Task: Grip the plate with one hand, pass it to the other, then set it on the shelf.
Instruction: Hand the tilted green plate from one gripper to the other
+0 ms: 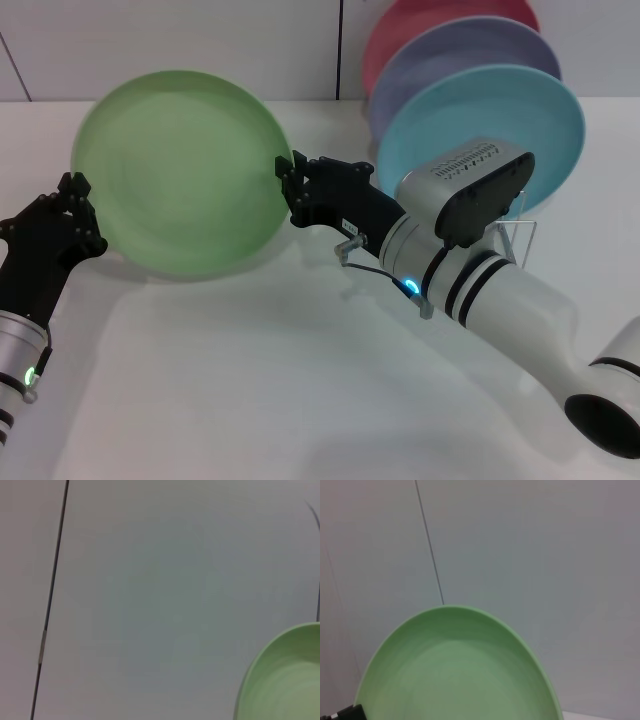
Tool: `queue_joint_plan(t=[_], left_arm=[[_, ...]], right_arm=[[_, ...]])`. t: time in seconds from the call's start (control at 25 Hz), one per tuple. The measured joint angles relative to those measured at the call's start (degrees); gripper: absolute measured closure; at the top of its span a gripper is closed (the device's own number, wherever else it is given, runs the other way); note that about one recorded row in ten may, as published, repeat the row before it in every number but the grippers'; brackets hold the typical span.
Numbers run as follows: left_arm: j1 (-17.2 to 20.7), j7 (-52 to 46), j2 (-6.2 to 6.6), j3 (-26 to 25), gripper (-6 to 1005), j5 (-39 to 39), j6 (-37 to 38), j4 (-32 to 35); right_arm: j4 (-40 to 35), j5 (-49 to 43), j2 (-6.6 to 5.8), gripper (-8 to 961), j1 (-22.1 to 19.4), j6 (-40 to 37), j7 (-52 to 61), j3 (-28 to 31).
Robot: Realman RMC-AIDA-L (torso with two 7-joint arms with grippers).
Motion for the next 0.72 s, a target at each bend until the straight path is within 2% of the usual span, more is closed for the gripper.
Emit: queue_joint_plan(t=[0.72], left_arm=[[0.4,0.0,0.0,-1.0,969,1.4,0.0,-0.2]], right_arm=[[0.0,0.0,0.0,854,0.1,0.0,0.0,0.0]])
